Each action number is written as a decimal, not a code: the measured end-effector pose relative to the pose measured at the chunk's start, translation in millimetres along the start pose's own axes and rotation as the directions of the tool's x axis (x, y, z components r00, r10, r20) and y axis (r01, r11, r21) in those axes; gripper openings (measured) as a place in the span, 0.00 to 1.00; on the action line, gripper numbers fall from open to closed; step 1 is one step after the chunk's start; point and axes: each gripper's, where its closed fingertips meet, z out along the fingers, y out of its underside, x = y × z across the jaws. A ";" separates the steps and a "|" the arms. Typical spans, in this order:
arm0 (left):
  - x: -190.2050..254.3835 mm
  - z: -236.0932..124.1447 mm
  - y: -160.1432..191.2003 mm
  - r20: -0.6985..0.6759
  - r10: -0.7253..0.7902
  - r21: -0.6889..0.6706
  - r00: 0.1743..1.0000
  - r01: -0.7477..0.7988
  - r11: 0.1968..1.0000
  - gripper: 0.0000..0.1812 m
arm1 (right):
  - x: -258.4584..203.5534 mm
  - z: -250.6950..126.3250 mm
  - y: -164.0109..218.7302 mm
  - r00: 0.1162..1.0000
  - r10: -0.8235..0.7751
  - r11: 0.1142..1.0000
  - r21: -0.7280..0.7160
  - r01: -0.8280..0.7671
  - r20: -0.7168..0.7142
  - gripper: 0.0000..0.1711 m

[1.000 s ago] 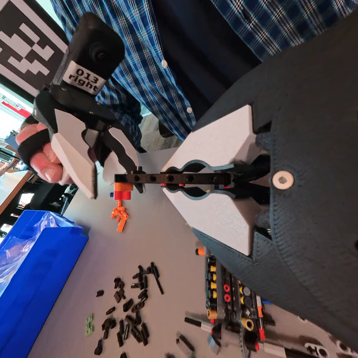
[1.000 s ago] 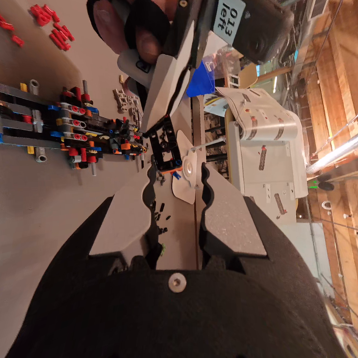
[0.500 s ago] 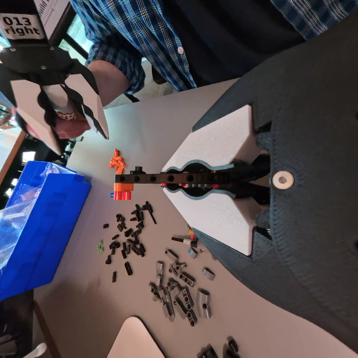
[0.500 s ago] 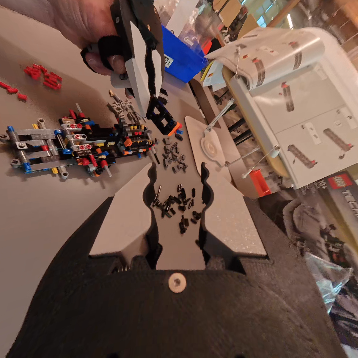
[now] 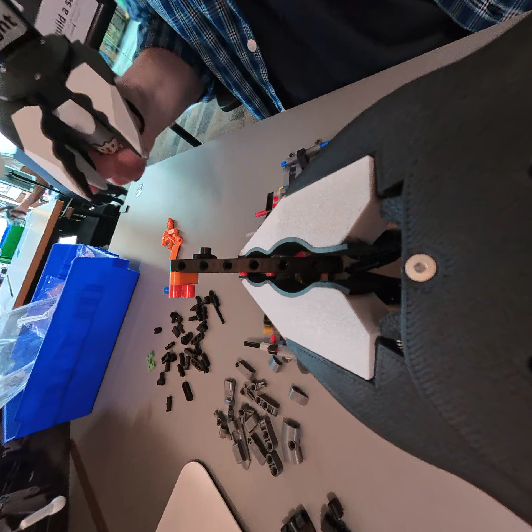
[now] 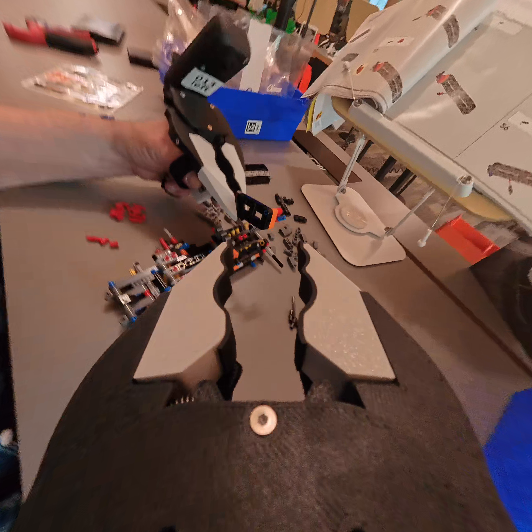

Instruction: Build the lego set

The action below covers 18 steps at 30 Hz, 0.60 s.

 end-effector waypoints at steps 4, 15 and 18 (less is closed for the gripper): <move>-3.4 -8.0 -4.6 0.004 -0.020 0.034 1.000 0.020 0.999 0.04 | -3.8 1.6 -6.9 0.983 0.184 0.982 0.051 -0.184 0.007 0.25; -10.2 -9.3 -8.6 0.045 -0.061 0.064 0.997 0.058 0.996 0.04 | -28.3 3.6 24.3 0.874 0.485 0.867 0.158 -0.472 -0.047 0.24; -10.2 -2.8 -8.7 0.035 -0.063 0.054 0.997 0.061 0.997 0.04 | -30.0 5.0 36.3 0.888 0.453 0.888 0.128 -0.442 -0.076 0.25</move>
